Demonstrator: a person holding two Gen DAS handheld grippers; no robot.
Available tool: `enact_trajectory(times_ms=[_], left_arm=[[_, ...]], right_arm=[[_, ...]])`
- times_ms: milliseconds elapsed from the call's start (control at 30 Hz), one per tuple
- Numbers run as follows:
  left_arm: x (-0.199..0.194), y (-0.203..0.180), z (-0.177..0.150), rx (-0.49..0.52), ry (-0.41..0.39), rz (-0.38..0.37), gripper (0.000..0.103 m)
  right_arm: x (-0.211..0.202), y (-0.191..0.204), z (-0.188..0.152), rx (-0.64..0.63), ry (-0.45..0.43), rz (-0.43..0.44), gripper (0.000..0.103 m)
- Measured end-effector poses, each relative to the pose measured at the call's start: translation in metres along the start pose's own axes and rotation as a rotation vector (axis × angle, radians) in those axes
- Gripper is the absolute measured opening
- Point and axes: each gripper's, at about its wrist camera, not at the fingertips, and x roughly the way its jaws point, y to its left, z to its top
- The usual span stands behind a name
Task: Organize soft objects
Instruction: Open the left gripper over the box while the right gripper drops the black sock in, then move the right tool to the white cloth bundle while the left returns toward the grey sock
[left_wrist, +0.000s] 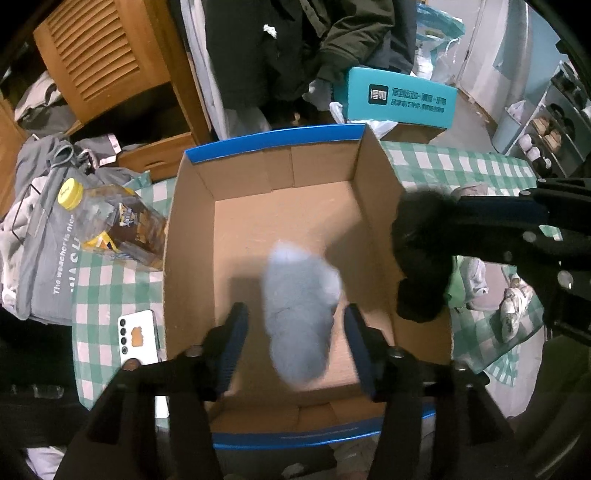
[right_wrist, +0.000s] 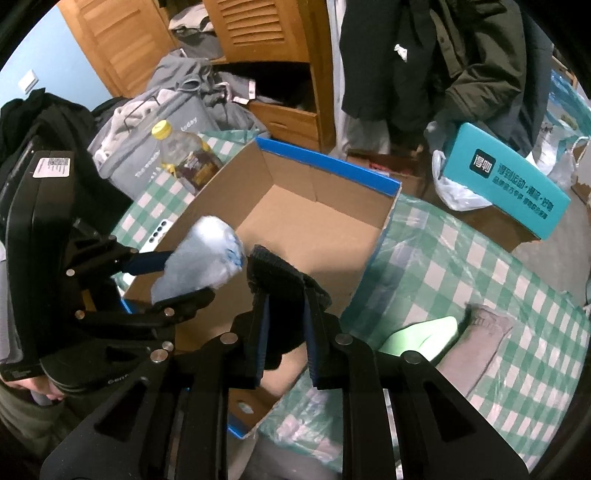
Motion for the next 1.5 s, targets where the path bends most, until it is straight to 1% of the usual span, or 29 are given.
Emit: enact_trajectory(times_ms=[67, 100, 133, 267, 333, 400, 500, 700, 833, 1067, 1500], left_arm=[[-0.001, 0.001, 0.000, -0.005, -0.004, 0.002, 0.066], [-0.002, 0.001, 0.001, -0.005, -0.006, 0.005, 0.069], [-0.002, 0.001, 0.001, -0.006, -0.007, 0.010, 0.070], [-0.003, 0.000, 0.001, -0.003, -0.009, 0.015, 0.072], [-0.004, -0.003, 0.002, 0.004, -0.008, 0.017, 0.073], [-0.004, -0.007, 0.002, 0.013, -0.010, 0.022, 0.078], [-0.005, -0.012, 0.004, 0.025, -0.012, 0.021, 0.078], [-0.012, -0.026, 0.006, 0.048, -0.029, 0.013, 0.078], [-0.016, -0.036, 0.009, 0.064, -0.036, 0.009, 0.079], [-0.019, -0.056, 0.013, 0.094, -0.041, -0.015, 0.079], [-0.021, -0.098, 0.017, 0.160, -0.044, -0.050, 0.079]], right_arm=[[0.001, 0.000, -0.001, -0.003, 0.001, -0.007, 0.026], [0.001, 0.000, -0.001, -0.004, -0.001, -0.009, 0.030], [0.000, -0.001, -0.001, -0.002, -0.002, -0.010, 0.035], [-0.003, -0.006, -0.001, 0.010, -0.012, -0.019, 0.042], [-0.008, -0.011, -0.001, 0.018, -0.023, -0.029, 0.051], [-0.013, -0.016, -0.002, 0.029, -0.032, -0.042, 0.054], [-0.017, -0.023, -0.005, 0.039, -0.033, -0.062, 0.056], [-0.023, -0.034, -0.013, 0.055, -0.032, -0.075, 0.056], [-0.028, -0.044, -0.022, 0.071, -0.030, -0.087, 0.060], [-0.039, -0.063, -0.035, 0.097, -0.028, -0.112, 0.063], [-0.059, -0.093, -0.059, 0.133, -0.031, -0.142, 0.064]])
